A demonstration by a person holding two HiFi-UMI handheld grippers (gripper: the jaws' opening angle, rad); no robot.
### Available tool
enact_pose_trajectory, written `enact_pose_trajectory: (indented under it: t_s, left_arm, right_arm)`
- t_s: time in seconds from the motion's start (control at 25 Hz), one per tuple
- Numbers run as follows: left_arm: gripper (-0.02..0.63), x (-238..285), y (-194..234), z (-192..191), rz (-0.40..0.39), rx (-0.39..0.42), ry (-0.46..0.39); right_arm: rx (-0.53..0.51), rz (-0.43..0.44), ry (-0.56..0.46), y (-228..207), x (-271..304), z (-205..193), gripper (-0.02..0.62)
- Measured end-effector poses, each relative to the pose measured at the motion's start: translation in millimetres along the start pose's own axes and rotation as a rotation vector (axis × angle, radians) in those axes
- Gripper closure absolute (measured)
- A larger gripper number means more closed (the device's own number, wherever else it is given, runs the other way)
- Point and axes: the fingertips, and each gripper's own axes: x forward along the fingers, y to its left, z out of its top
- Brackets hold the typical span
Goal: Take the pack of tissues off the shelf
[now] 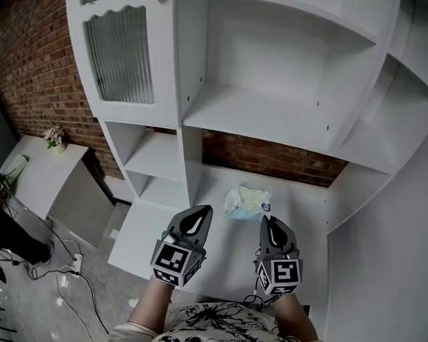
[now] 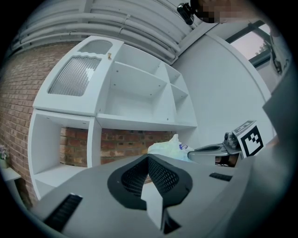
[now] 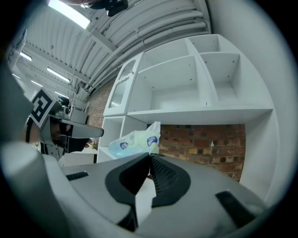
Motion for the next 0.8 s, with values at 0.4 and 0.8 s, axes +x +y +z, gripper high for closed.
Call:
enact_pose_trajectory:
  t_s: [0.4,0.8]
  left_arm:
    - [0.598,-4,-1,2,0.001,0.006,-0.002]
    - [0.598,-12,-2,3,0.002,0.003,-0.003]
  right_arm:
    - [-0.004,0.001,-0.011,5,-4,4,0.588]
    - [-0.005,0.012,-0.012,12,-9,6,0.588]
